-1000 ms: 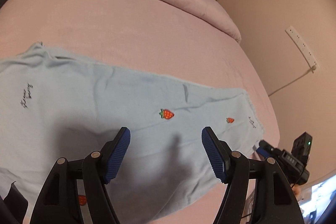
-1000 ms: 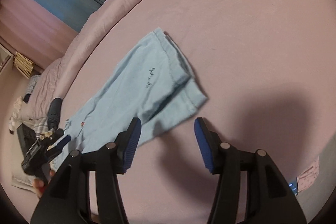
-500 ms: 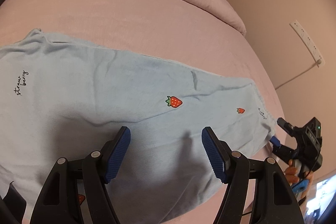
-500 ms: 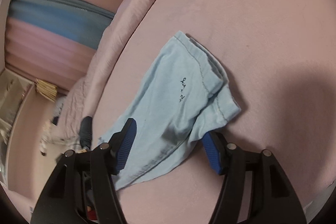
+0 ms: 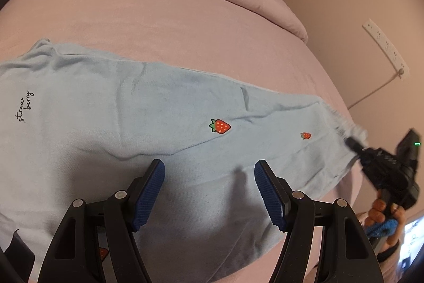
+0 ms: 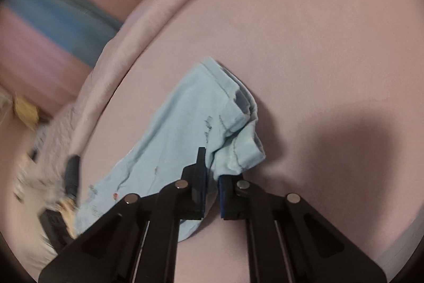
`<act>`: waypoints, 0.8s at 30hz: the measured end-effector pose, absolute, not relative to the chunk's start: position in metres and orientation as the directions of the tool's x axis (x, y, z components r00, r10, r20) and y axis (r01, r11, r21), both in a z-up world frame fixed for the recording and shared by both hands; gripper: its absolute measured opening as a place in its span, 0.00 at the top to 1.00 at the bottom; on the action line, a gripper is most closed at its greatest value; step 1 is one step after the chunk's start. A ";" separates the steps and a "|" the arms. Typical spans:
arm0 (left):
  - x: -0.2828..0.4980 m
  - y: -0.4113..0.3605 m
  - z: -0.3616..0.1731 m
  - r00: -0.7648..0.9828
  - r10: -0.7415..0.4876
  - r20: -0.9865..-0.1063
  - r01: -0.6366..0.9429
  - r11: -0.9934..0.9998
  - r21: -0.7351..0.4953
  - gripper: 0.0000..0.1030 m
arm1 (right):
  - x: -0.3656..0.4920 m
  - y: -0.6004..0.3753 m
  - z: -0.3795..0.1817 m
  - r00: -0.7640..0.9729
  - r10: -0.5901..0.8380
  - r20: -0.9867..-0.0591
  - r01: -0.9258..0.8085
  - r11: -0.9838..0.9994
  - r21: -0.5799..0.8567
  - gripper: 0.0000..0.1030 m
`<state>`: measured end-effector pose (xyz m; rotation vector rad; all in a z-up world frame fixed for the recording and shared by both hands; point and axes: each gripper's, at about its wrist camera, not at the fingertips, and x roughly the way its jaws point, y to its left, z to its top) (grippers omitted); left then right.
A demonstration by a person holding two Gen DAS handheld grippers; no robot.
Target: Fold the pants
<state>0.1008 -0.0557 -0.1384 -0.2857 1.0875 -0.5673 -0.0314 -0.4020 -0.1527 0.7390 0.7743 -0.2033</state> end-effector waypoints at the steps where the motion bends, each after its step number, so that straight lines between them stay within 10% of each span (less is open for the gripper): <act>1: 0.103 -0.052 -0.139 0.337 -0.581 -0.741 0.281 0.813 -0.510 0.32 | -0.029 -0.389 -0.136 0.731 0.060 -0.680 0.382 0.790 0.480 0.93; 11: 0.117 0.019 -0.147 0.353 -0.751 -0.558 0.079 0.618 -0.782 0.32 | 0.011 -0.238 -0.048 0.817 0.102 -0.567 -0.034 0.991 0.129 0.93; 24: 0.149 0.061 -0.160 0.288 -0.915 -0.284 -0.013 0.293 -0.956 0.32 | 0.034 -0.085 -0.121 0.748 0.164 -0.643 -0.349 0.921 -0.172 0.93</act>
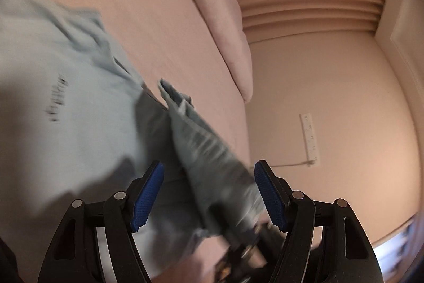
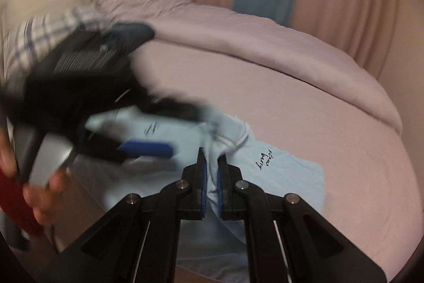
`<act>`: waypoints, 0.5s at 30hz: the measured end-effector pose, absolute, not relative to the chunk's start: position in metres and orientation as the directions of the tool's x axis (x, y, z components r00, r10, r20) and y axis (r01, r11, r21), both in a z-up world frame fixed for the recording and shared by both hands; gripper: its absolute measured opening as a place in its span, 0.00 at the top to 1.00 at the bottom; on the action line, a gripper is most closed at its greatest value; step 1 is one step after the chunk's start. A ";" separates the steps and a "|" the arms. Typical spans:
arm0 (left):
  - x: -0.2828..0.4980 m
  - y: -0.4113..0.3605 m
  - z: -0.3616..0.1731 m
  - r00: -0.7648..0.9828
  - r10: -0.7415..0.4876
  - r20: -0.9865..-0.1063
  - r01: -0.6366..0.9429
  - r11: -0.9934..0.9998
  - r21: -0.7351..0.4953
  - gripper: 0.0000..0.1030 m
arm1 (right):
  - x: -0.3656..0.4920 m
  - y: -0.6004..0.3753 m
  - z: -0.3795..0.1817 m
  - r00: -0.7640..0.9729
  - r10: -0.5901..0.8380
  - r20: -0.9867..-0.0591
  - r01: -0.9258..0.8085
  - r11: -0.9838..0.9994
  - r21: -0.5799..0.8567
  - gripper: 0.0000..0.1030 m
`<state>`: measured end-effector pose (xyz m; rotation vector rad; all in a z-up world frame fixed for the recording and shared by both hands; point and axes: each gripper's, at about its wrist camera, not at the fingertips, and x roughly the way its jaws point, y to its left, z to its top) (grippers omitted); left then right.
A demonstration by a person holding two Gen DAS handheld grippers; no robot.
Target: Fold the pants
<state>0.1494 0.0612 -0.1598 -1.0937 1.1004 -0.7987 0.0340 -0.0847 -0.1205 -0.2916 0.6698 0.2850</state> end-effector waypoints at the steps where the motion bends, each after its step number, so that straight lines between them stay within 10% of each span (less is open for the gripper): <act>1: 0.154 0.059 -0.166 0.269 -0.928 -0.259 -0.040 0.257 -0.965 0.32 | 0.031 -0.082 -0.123 0.754 0.148 -0.640 -0.355 0.912 -0.206 0.93; 6: 0.165 0.049 -0.180 0.221 -0.939 -0.265 -0.099 0.249 -0.963 0.36 | 0.011 -0.074 -0.137 0.790 0.076 -0.608 -0.376 0.844 -0.383 0.93; 10: 0.163 0.052 -0.170 0.213 -0.886 -0.411 -0.043 0.411 -0.910 0.90 | 0.004 -0.070 -0.142 0.804 0.058 -0.592 -0.397 0.794 -0.461 0.93; 15: 0.154 0.065 -0.143 0.279 -0.826 -0.490 0.083 0.529 -0.845 0.92 | -0.003 -0.061 -0.138 0.825 0.069 -0.561 -0.408 0.759 -0.507 0.94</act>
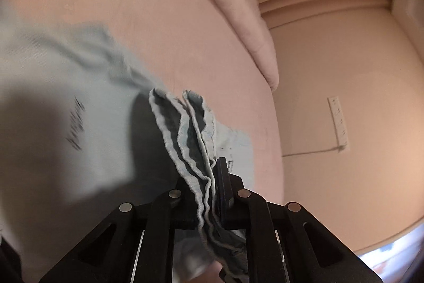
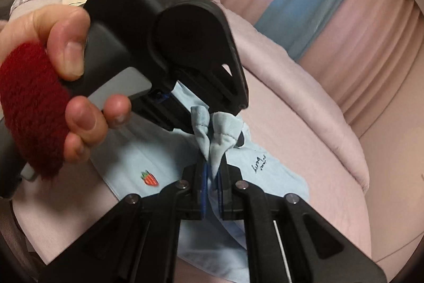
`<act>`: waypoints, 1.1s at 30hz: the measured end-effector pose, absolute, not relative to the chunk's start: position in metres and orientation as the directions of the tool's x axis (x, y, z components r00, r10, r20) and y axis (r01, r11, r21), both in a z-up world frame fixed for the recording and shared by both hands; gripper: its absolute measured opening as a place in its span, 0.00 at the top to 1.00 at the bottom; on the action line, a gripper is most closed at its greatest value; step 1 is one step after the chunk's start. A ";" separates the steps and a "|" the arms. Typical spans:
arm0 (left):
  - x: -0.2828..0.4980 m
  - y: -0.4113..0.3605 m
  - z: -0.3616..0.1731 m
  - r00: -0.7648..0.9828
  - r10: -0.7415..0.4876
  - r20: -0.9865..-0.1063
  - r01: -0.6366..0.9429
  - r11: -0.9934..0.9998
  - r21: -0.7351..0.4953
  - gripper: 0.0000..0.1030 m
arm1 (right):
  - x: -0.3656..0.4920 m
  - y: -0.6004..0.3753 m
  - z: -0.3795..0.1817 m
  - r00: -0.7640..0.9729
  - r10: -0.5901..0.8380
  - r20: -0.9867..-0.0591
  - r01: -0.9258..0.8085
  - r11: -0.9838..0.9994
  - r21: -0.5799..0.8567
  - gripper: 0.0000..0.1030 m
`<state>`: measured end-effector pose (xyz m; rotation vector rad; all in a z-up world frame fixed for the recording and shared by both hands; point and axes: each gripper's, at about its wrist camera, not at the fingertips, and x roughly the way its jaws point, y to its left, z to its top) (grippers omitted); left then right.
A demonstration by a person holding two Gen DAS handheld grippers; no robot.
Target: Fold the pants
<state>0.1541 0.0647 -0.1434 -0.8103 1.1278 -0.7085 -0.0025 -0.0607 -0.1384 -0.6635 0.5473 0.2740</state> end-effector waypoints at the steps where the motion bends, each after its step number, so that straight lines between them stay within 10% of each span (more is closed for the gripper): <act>1: 0.152 0.070 -0.138 0.301 -0.812 -0.500 0.102 0.548 -0.830 0.92 | -0.005 -0.060 -0.137 0.833 0.072 -0.549 -0.407 0.752 -0.518 0.94; 9: 0.159 0.086 -0.156 0.380 -0.628 -0.679 0.090 0.756 -0.649 0.91 | -0.001 -0.016 -0.154 0.823 0.147 -0.549 -0.481 0.694 -0.535 0.87; 13: 0.153 0.093 -0.163 0.367 -0.589 -0.721 0.095 0.794 -0.600 0.82 | 0.009 -0.010 -0.173 0.728 0.168 -0.665 -0.574 0.679 -0.457 0.74; 17: 0.143 0.108 -0.133 0.480 -0.450 -0.753 0.105 0.882 -0.460 0.50 | -0.001 -0.051 -0.133 0.665 0.321 -0.674 -0.631 0.725 -0.277 0.70; 20: 0.131 0.109 -0.111 0.537 -0.443 -0.718 0.138 0.886 -0.443 0.50 | 0.014 -0.109 -0.095 0.601 0.445 -0.664 -0.624 0.780 -0.043 0.65; 33: 0.090 -0.012 -0.174 0.413 -0.512 -0.753 0.348 0.853 -0.389 0.51 | 0.166 -0.193 -0.157 0.470 0.158 -0.868 -0.346 0.938 -0.016 0.82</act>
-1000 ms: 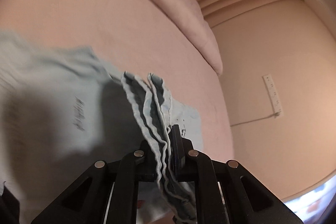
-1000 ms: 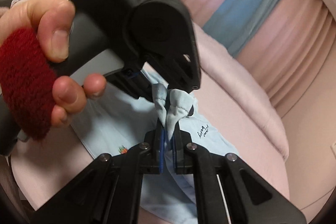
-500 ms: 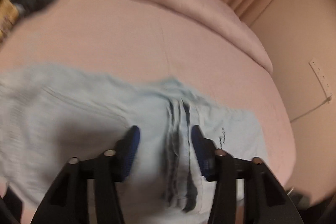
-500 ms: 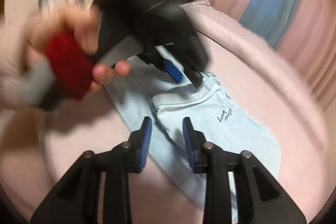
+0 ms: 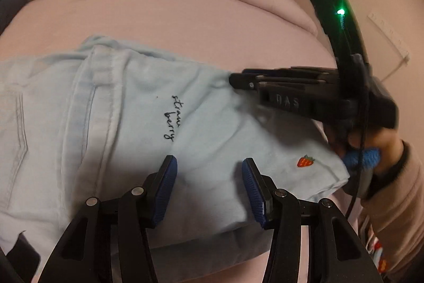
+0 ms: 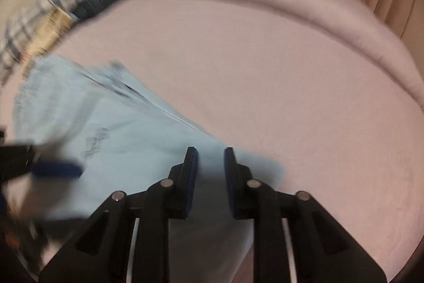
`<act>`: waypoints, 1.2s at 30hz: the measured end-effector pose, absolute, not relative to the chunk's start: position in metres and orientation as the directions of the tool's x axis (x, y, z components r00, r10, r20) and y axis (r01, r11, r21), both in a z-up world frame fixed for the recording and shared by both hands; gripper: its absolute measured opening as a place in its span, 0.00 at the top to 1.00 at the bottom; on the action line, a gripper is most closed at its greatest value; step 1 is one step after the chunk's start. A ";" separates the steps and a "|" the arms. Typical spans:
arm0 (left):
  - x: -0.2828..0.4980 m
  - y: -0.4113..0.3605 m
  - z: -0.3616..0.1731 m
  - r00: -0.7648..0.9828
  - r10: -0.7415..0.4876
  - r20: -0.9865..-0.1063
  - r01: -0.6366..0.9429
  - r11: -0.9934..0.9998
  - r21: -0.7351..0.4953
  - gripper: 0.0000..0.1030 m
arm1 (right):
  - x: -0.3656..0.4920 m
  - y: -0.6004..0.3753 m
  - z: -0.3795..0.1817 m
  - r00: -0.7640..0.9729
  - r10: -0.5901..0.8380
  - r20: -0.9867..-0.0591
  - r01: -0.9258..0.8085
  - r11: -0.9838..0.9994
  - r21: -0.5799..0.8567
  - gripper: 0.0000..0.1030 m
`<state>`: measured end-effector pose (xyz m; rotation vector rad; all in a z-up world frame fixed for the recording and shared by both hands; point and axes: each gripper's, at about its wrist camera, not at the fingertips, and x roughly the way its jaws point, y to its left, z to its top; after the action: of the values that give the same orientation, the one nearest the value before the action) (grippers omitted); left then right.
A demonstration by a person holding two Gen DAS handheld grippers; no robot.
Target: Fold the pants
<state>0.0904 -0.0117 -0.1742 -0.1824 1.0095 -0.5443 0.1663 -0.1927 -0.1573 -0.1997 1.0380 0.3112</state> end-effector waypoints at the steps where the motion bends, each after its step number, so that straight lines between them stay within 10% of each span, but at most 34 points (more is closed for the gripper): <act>1: 0.088 -0.010 -0.173 0.408 -0.512 -0.756 0.358 0.851 -0.384 0.50 | 0.172 -0.196 -0.164 0.458 0.187 -0.869 -0.339 0.940 0.024 0.82; 12: 0.093 0.030 -0.158 0.456 -0.455 -0.765 0.279 0.889 -0.363 0.50 | 0.087 -0.201 -0.097 0.568 0.349 -0.745 -0.439 0.895 0.084 0.79; 19: 0.087 0.005 -0.170 0.478 -0.347 -0.807 0.274 0.932 -0.238 0.50 | 0.034 -0.211 -0.168 0.480 0.286 -0.829 -0.442 0.895 0.053 0.81; 36: 0.080 0.025 -0.151 0.514 -0.376 -0.771 0.226 0.926 -0.301 0.47 | 0.017 -0.206 -0.138 0.580 0.272 -0.768 -0.364 0.930 0.054 0.75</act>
<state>0.0802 0.0246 -0.1513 -0.1702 0.9666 -0.3640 0.0167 -0.2058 -0.1375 -0.1139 0.8772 0.3724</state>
